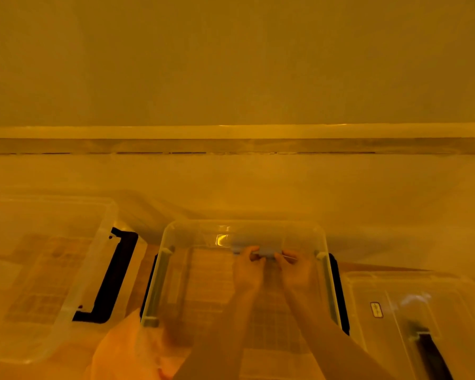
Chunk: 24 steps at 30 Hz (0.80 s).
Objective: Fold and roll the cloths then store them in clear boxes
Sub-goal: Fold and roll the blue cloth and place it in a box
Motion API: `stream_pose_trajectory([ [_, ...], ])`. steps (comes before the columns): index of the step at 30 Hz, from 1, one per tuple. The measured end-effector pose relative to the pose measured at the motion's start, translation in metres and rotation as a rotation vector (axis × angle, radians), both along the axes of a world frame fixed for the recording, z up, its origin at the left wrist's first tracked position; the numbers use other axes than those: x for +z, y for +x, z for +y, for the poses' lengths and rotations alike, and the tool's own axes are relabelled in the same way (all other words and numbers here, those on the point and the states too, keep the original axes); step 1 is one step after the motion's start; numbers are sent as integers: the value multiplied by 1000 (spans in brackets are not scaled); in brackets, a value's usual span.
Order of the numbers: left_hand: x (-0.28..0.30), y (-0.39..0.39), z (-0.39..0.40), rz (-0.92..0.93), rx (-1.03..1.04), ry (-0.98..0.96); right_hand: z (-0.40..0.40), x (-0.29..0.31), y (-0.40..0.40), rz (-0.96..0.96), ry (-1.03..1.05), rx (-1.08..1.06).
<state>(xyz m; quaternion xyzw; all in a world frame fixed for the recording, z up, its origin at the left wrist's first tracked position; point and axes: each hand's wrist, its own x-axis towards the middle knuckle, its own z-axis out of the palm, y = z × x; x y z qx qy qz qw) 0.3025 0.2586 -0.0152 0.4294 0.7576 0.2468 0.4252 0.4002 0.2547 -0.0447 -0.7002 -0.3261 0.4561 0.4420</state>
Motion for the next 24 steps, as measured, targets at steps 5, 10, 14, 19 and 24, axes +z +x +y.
stream_pose_trajectory([
  [5, -14, 4, 4, 48, -30, -40, 3, -8, -2, -39, -4, 38],
  [10, -20, 9, 6, 64, 16, -46, 5, -8, -5, -53, 21, -11],
  [14, -23, 12, 5, 37, 45, -46, 6, -10, -9, -102, -17, 12],
  [19, -25, 12, 4, 38, 42, -37, 5, -18, -15, -97, -83, -72],
  [24, -23, 10, 6, 75, 50, -37, 5, -20, -15, -133, -122, -51],
])
